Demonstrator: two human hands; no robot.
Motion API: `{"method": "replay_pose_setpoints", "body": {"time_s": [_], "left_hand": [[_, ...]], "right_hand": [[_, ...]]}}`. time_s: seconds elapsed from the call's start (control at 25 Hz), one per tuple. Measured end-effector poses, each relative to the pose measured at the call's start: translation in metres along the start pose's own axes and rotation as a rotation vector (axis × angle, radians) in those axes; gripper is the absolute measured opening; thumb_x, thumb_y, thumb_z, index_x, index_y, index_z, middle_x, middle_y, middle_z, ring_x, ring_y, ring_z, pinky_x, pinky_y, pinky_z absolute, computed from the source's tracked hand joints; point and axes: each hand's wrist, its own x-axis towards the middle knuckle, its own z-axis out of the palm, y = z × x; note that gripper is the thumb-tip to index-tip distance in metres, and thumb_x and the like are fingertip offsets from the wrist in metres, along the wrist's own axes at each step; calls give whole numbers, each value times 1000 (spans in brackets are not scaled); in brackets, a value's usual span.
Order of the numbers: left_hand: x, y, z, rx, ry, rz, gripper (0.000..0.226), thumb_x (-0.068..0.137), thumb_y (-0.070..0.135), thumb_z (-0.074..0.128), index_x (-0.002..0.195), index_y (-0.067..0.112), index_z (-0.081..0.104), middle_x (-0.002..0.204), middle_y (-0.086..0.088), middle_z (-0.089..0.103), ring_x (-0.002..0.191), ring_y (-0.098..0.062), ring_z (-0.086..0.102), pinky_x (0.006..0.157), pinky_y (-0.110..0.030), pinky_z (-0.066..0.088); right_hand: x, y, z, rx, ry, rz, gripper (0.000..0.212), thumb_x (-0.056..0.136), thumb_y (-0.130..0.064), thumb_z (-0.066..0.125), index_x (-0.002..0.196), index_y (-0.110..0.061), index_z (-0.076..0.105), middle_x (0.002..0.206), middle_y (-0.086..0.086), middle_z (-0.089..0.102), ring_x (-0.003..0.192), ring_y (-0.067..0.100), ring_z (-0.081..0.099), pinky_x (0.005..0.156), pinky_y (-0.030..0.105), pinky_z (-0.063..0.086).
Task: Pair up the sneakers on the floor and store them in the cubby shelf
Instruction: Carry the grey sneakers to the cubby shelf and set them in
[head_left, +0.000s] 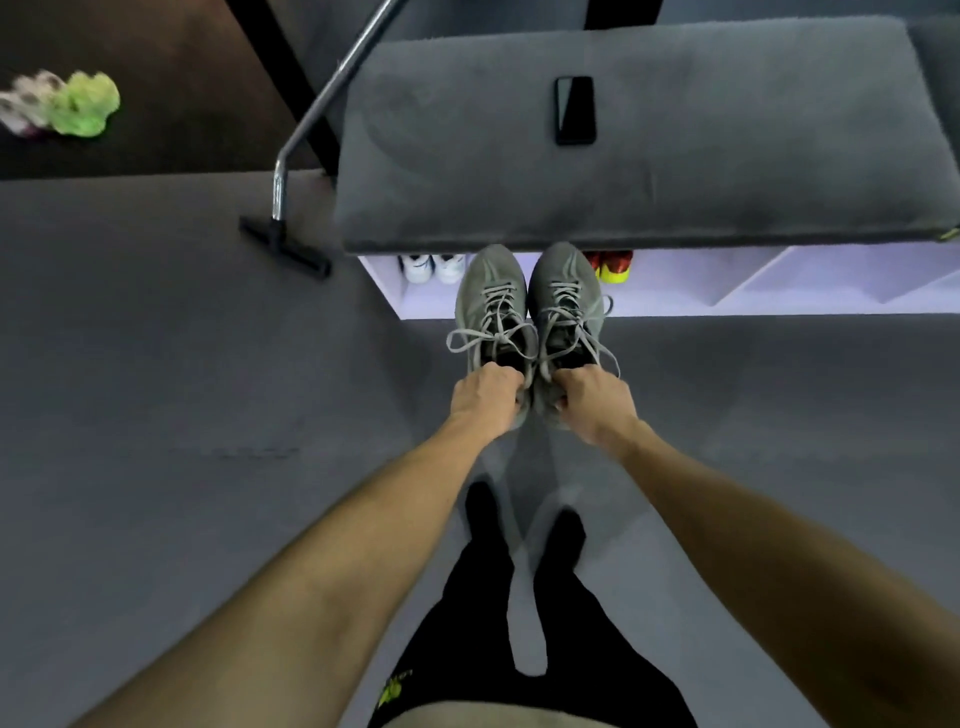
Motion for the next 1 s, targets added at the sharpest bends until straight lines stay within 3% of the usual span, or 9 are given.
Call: {"method": "replay_pose_setpoints", "body": {"time_s": [0.36,0.52,0.72,1.0], "left_hand": [[121,-88,78,-20,-17,-17,6,92,14,58,91,16,63,89,-11,60,89,-35,63,65,-35,40],[199,-122,126,-15,10,-12,5,93,16,58,89,17,62,83,-7,56,86,-34,63,63,-35,39],[300,-157,177,14,81,-2,9,93,14,59,86,18,58,90,-8,64,85,-31,64,63,-35,44],[438,-195,218,49,254,44,6,91,8,57,94,12,62,97,-11,64,90,-31,62,64,-34,40]], "right_hand": [[134,5,106,-15,-44,-11,23,89,-21,49,102,-9,64,103,16,64,94,39,62,66,35,39],[210,25,160,-24,-42,-18,20,89,-17,49,102,-12,64,102,15,64,94,39,62,66,37,42],[308,57,219,-61,15,-28,18,89,-12,51,102,-13,63,102,13,64,93,37,62,65,35,42],[445,87,270,-157,136,-33,24,91,-14,55,114,-17,60,107,13,65,100,35,64,79,36,50]]}}
